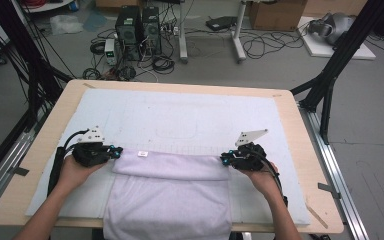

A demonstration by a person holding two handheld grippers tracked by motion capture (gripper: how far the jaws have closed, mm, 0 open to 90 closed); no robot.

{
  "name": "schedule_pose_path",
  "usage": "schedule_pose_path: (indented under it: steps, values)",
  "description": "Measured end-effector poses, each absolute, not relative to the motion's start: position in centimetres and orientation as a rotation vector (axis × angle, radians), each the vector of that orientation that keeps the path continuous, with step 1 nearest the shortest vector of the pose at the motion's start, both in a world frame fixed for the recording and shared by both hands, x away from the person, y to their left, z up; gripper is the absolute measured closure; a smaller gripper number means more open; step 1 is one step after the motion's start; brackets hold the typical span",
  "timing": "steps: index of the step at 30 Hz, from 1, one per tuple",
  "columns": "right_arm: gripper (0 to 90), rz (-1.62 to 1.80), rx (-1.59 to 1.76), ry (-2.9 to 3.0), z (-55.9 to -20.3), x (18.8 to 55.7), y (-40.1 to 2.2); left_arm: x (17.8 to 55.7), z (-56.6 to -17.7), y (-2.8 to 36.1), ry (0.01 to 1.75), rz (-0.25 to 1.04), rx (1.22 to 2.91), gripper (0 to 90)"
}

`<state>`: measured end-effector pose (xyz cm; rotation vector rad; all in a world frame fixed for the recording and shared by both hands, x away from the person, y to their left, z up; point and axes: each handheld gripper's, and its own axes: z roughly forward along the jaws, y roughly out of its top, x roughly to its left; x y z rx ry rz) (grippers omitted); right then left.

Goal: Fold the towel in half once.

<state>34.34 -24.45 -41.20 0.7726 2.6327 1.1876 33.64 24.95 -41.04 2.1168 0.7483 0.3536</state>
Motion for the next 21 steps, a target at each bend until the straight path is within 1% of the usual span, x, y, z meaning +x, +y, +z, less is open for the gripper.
schedule_pose_path:
  steps: [10, 16, 21]
  values:
    - [80.5, 1.232, 0.728, 2.585, -39.7, 32.8, -24.6, 32.1, -39.6, 25.6, 0.709, 0.378, 2.081, 88.0]
    - [80.5, 1.295, 0.678, 2.554, -38.9, 30.8, -24.8, 29.8, -39.6, 26.4, 0.681, 0.387, 2.068, 88.4]
    - [79.4, 1.295, 0.646, 2.562, -39.2, 29.2, -24.9, 27.5, -40.0, 26.9, 0.656, 0.391, 2.072, 89.6]
